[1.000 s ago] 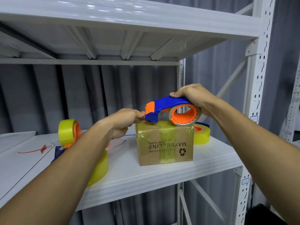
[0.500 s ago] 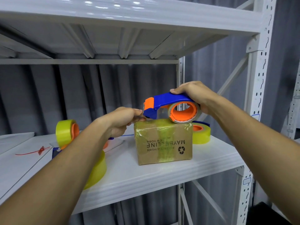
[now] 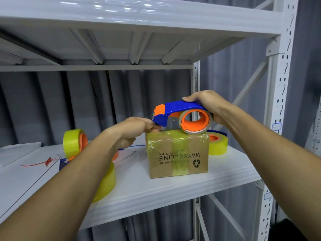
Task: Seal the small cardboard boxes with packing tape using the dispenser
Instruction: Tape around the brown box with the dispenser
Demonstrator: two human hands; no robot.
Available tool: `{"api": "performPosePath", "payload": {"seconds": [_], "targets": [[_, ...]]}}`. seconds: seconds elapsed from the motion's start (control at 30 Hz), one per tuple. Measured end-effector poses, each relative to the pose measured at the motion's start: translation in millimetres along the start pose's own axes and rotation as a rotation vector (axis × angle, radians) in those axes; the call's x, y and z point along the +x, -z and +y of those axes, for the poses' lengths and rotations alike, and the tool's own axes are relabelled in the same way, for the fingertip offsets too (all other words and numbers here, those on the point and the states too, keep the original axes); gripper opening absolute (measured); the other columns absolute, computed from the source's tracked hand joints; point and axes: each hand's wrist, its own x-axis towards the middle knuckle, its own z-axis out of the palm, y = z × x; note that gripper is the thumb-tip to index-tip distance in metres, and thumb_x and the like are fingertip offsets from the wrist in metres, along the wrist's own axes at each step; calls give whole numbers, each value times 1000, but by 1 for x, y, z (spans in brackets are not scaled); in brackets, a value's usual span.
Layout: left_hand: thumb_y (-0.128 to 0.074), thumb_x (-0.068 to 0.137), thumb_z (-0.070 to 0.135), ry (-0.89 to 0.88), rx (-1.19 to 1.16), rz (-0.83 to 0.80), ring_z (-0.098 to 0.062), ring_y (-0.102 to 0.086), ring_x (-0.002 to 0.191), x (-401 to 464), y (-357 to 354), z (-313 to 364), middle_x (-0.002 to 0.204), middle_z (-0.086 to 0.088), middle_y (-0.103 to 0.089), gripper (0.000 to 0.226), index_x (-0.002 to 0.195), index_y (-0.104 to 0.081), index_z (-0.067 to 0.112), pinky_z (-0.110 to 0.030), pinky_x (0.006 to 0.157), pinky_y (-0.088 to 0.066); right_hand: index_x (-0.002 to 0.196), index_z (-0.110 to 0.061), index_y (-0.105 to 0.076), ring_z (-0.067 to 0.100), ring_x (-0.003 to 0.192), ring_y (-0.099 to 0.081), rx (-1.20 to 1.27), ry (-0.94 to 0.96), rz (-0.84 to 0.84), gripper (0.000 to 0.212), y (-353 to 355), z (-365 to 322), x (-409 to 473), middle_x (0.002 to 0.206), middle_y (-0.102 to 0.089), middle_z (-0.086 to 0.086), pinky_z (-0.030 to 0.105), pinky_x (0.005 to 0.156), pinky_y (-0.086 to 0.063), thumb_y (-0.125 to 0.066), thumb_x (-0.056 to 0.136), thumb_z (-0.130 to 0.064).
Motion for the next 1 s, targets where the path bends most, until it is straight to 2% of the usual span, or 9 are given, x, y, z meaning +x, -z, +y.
{"api": "performPosePath", "payload": {"seconds": [0.07,0.17,0.27,0.43,0.53,0.6,0.7,0.83,1.0], "targets": [[-69,91,15,14,5,33,-10,-56,110,0,-1,2,99,3,-78,17,104,-79,19,-35,99,-22,97,-18,-71,16,73,-75,-1,-2,-8,26,0,1,1,84,-78,1,24,57,-56,-73,86,-41],[-68,90,11,33,8,60,-9,-46,86,0,-7,3,78,9,-69,17,99,-80,20,-32,91,-26,100,-16,-70,17,75,-74,-9,5,-11,29,0,1,3,84,-78,2,27,63,-56,-73,86,-42],[-64,92,8,44,-4,80,-7,-43,76,3,-11,2,77,8,-60,18,101,-77,17,-28,82,-31,103,-13,-69,17,75,-74,-5,4,-8,33,1,2,2,85,-78,3,28,64,-57,-73,86,-42],[-65,92,10,69,2,115,-10,-50,79,12,-13,2,85,0,-62,16,106,-73,9,-36,90,-29,105,-13,-69,15,72,-74,-3,6,-16,36,3,3,4,84,-78,1,27,63,-56,-72,86,-43],[-70,87,9,68,-11,131,-12,-56,80,13,-11,3,84,-3,-67,11,98,-73,8,-37,94,-26,104,-13,-68,15,71,-75,-6,4,-23,35,3,3,5,83,-78,0,27,62,-56,-72,86,-43],[-70,86,9,57,-14,147,-11,-55,73,14,-8,4,78,-2,-66,5,91,-72,10,-33,88,-30,104,-13,-68,15,70,-74,-1,-7,-28,36,3,3,6,83,-78,1,26,61,-56,-73,86,-43],[-68,87,10,56,-20,160,-7,-48,55,14,-1,6,73,1,-62,12,97,-73,8,-25,63,-35,105,-12,-68,15,69,-74,10,-16,-43,37,3,4,6,84,-78,3,25,59,-56,-73,86,-43],[-64,90,11,82,-78,131,-9,-31,59,14,0,4,71,7,-70,23,110,-74,5,-24,59,-26,105,-12,-67,16,70,-74,3,-7,-41,36,2,3,7,84,-78,2,26,59,-56,-72,87,-42],[-63,90,15,95,-142,177,-9,-31,57,16,-3,2,70,4,-69,19,105,-75,12,-24,55,-25,103,-12,-68,14,67,-73,10,-10,-39,36,5,6,7,82,-78,2,23,56,-55,-72,87,-44]]}}
